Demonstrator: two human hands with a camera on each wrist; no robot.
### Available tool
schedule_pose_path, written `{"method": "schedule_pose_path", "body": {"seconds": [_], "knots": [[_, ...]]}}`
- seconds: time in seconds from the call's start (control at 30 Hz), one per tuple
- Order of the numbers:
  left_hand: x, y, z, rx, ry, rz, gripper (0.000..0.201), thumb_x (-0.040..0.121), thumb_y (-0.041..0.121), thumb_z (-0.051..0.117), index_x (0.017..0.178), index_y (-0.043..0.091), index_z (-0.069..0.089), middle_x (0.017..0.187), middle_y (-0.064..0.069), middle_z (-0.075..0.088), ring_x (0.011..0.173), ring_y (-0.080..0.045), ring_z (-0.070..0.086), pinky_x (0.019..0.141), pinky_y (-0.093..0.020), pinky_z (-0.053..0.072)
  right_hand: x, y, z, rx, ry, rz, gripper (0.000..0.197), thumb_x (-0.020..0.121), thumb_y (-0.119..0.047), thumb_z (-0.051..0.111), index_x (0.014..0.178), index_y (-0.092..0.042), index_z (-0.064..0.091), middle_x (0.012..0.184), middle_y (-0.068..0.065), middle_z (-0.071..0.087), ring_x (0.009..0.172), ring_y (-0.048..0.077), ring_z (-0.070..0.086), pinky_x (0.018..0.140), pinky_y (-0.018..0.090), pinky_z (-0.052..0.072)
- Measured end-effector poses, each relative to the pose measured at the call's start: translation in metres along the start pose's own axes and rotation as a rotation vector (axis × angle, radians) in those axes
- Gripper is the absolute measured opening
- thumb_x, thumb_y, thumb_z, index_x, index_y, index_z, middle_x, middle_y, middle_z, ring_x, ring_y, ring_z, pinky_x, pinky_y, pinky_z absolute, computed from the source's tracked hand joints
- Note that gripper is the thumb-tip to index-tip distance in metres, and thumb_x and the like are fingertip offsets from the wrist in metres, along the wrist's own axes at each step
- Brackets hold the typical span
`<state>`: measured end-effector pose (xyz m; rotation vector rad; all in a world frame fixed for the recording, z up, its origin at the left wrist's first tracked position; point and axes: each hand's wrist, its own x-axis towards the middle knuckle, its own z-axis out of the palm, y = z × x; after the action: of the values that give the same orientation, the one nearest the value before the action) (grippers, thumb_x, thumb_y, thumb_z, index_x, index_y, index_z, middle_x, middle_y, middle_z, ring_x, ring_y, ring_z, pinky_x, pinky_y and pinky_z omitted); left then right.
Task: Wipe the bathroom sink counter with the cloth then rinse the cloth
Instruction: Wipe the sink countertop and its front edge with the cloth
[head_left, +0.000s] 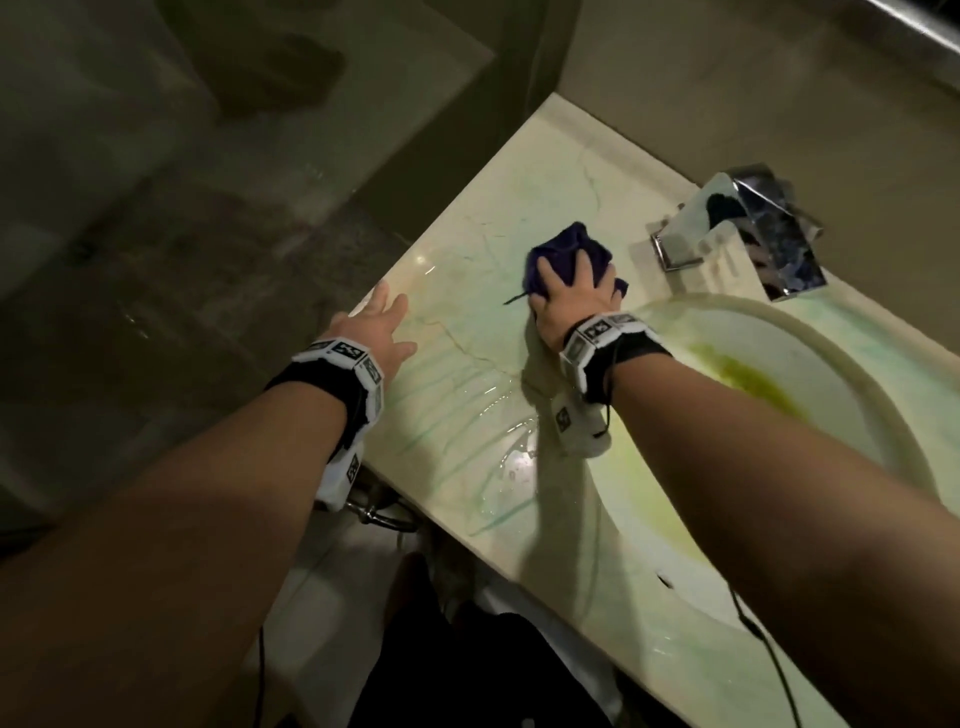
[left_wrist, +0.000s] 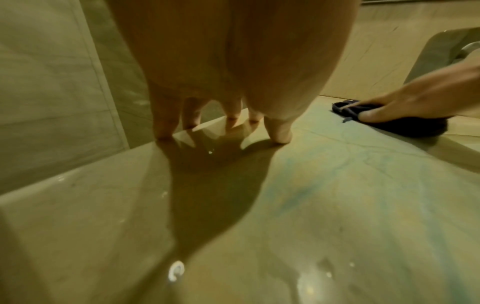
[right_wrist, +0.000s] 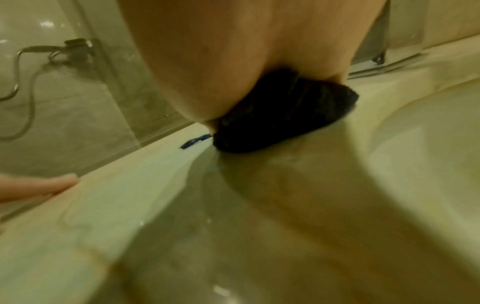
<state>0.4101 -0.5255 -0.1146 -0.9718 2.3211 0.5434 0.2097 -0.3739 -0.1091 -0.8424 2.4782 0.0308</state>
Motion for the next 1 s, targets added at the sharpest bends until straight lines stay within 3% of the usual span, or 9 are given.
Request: {"method": "schedule_pose_path", "body": {"seconds": [0.17,0.3,0.43,0.57,0.7,0.83,1.0], "knots": [[-0.005,0.01,-0.004,0.028,-0.003,-0.034,0.066,0.096,0.05,0.04,0.151,0.035,0.006,0.159,0.012,-0.011,0.137,-0.043,0.022,0.112,-0.045,0.028,-0.008,-0.044,0.008,-0.048,-0.02,-0.137,0.055,0.097,-0.046,0.034,0.148,-0.04,0.015,0.16,0.004,-0.003,0.143,0.043,-0.009,0.117,0.056,0.0],[-0.007,0.009,-0.009,0.049,-0.007,-0.027,0.066,0.095,0.051,0.039,0.151,0.034,0.007,0.159,0.012,-0.011,0.135,-0.043,0.026,0.111,-0.044,0.029,-0.035,-0.029,0.019,-0.138,-0.002,-0.263,0.054,0.097,-0.049,0.032,0.148,-0.041,0.016,0.16,0.004,0.0,0.144,0.04,-0.006,0.118,0.052,0.003],[-0.01,0.005,-0.011,0.039,-0.007,-0.012,0.065,0.096,0.05,0.04,0.151,0.036,0.008,0.159,0.013,-0.01,0.137,-0.044,0.023,0.111,-0.046,0.028,-0.006,0.006,-0.003,-0.066,0.001,-0.052,0.055,0.097,-0.047,0.034,0.148,-0.041,0.015,0.16,0.005,-0.001,0.144,0.041,-0.004,0.118,0.051,0.006],[-0.013,0.004,-0.01,0.043,0.004,0.011,0.063,0.096,0.05,0.038,0.15,0.037,0.008,0.159,0.015,-0.009,0.137,-0.043,0.023,0.108,-0.046,0.031,0.015,-0.02,-0.002,-0.004,0.008,0.066,0.055,0.097,-0.047,0.033,0.148,-0.041,0.013,0.16,0.005,-0.004,0.143,0.044,-0.007,0.116,0.057,0.004],[-0.013,0.005,-0.013,0.037,-0.02,0.017,0.063,0.097,0.051,0.037,0.151,0.037,0.007,0.158,0.015,-0.011,0.138,-0.043,0.02,0.111,-0.046,0.028,-0.003,-0.058,0.008,-0.042,-0.021,-0.045,0.056,0.097,-0.048,0.032,0.148,-0.04,0.012,0.16,0.003,-0.005,0.144,0.042,-0.009,0.116,0.057,0.003],[-0.015,0.006,-0.019,0.056,-0.055,0.017,0.063,0.097,0.051,0.035,0.151,0.036,0.005,0.159,0.013,-0.012,0.139,-0.043,0.019,0.11,-0.044,0.028,-0.025,-0.035,0.028,-0.135,-0.047,-0.158,0.057,0.094,-0.055,0.022,0.148,-0.041,0.011,0.16,0.003,0.0,0.145,0.039,-0.007,0.118,0.053,0.005],[-0.012,0.004,-0.019,0.057,-0.067,0.027,0.063,0.098,0.05,0.035,0.151,0.036,0.004,0.159,0.013,-0.012,0.137,-0.041,0.022,0.107,-0.042,0.031,0.014,-0.007,-0.009,-0.027,-0.024,0.13,0.056,0.098,-0.048,0.03,0.15,-0.039,0.01,0.161,0.006,-0.004,0.144,0.042,-0.004,0.117,0.055,0.008]]}}
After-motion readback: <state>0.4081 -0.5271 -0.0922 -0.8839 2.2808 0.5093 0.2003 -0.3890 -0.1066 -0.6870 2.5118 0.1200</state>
